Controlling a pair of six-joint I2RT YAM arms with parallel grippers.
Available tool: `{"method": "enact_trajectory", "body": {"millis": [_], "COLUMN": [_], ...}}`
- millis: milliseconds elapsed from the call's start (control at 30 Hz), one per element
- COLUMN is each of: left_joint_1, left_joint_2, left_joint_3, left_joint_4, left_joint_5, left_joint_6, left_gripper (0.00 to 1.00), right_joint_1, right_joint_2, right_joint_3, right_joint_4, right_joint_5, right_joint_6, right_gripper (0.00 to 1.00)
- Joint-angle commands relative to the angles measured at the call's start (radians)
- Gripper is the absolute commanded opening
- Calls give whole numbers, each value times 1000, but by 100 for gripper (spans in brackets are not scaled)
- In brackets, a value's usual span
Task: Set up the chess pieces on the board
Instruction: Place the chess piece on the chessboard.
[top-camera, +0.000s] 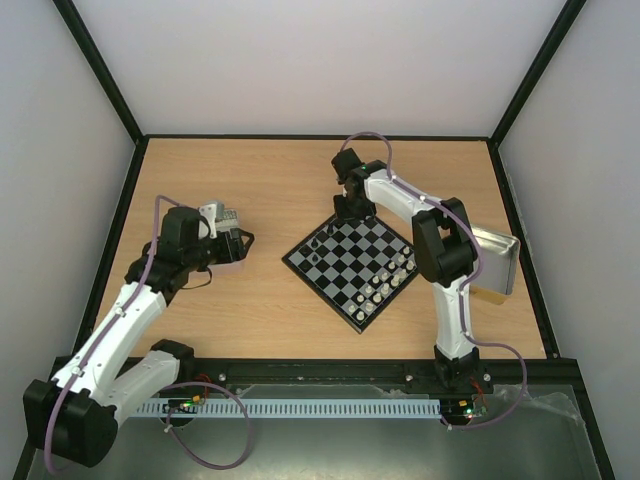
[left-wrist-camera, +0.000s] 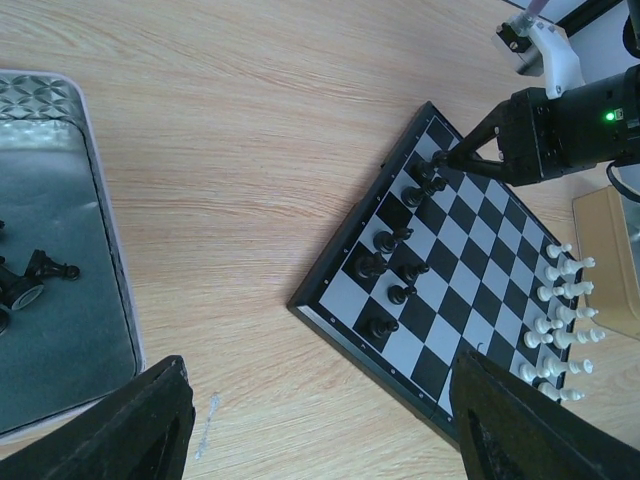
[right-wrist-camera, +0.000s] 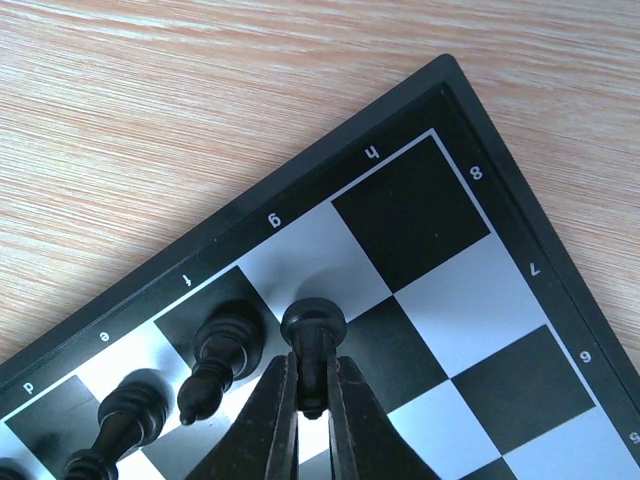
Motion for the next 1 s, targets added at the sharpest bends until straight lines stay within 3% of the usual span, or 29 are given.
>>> {"method": "enact_trajectory", "body": {"millis": [0,267,467,700,967], "left_joint_1": [12,15,16,16,27], "left_joint_2": [9,10,11,13,13], "left_joint_3": [-6,-9,-10,-10,-7], "left_joint_4": [-19,-23,-25,-27,-40], "left_joint_5": [15,16,16,12,-36], "left_joint_6": [17,18,19,17,-4], "left_gripper": [72,72,72,72,72], "right_joint_1": [-3,-3,-3,-3,-3], "right_joint_2": [36,34,35,44,2], "right_joint_3": [41,48,38,33,-13], "right_joint_4": [-53,-39,-19,11,73], "right_joint_5": [10,32,39,49,39], "right_joint_6": [-14,1,8,9,6], "right_gripper": [9,15,6,5,13]}}
